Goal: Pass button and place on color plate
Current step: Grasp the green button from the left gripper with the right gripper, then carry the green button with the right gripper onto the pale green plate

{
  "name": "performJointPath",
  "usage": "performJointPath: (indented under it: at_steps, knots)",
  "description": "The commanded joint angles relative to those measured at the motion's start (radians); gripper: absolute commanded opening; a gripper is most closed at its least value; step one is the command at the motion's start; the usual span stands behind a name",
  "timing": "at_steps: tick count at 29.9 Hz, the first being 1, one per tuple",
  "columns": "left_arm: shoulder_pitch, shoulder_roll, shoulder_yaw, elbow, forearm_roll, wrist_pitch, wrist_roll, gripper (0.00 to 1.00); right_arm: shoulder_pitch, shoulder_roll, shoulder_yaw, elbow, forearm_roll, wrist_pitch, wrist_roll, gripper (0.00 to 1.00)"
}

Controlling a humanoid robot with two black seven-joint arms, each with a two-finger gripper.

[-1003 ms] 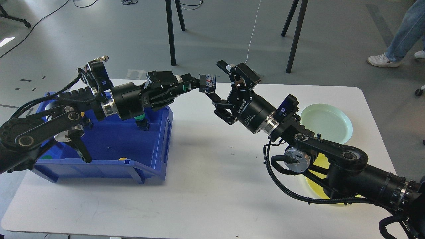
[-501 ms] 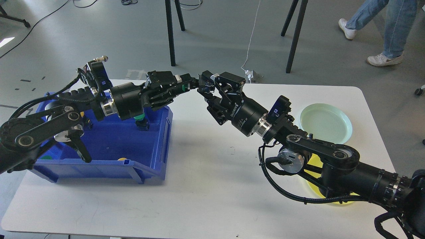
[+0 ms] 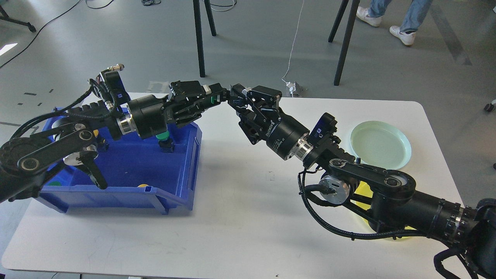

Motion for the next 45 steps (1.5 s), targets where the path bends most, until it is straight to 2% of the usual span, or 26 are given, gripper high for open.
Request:
performJointPath:
  at_steps: [1, 6, 10, 12, 14, 15, 19, 21, 24, 29, 39, 45]
  knots:
    - [0.001, 0.001, -0.002, 0.004, -0.025, 0.001, -0.001, 0.80, -0.015, -0.047, 0.003, 0.014, 0.000, -0.020, 0.000, 0.01]
    - [0.001, -0.001, -0.002, 0.010, -0.027, 0.001, -0.001, 0.81, -0.068, -0.153, 0.029, 0.064, 0.000, -0.051, 0.000, 0.01]
    - [0.001, -0.001, -0.002, 0.010, -0.027, 0.001, -0.001, 0.81, -0.132, -0.289, 0.069, 0.071, -0.001, -0.159, 0.000, 0.01]
    - [0.001, -0.001, -0.002, 0.012, -0.027, 0.001, -0.001, 0.81, -0.158, -0.314, 0.074, 0.058, -0.012, -0.295, 0.000, 0.01]
    - [0.003, -0.001, -0.002, 0.016, -0.027, 0.001, -0.001, 0.82, -0.173, -0.317, 0.068, 0.035, -0.018, -0.485, 0.000, 0.01]
    - [0.003, -0.001, -0.002, 0.016, -0.027, 0.001, -0.001, 0.82, -0.177, -0.314, 0.066, 0.022, -0.020, -0.536, 0.000, 0.01]
    - [0.004, -0.001, -0.003, 0.019, -0.027, 0.001, -0.001, 0.82, -0.184, -0.305, 0.054, -0.093, -0.023, -0.536, 0.000, 0.01]
    - [0.004, -0.001, -0.002, 0.019, -0.027, 0.001, -0.001, 0.82, -0.178, -0.262, 0.005, -0.184, -0.023, -0.536, -0.007, 0.01]
    - [0.004, -0.001, -0.002, 0.019, -0.027, 0.001, -0.001, 0.82, -0.167, -0.205, -0.090, -0.296, -0.023, -0.536, -0.034, 0.01]
    - [0.004, -0.001, -0.002, 0.019, -0.027, 0.001, -0.001, 0.82, -0.164, -0.158, -0.121, -0.406, -0.020, -0.536, -0.113, 0.01]
    - [0.006, -0.001, -0.003, 0.019, -0.027, 0.001, -0.001, 0.82, -0.157, -0.158, 0.016, -0.313, -0.012, -0.536, -0.101, 0.01]
    - [0.006, -0.001, -0.003, 0.019, -0.027, 0.001, -0.001, 0.82, -0.140, -0.208, 0.040, -0.245, -0.018, -0.536, -0.119, 0.01]
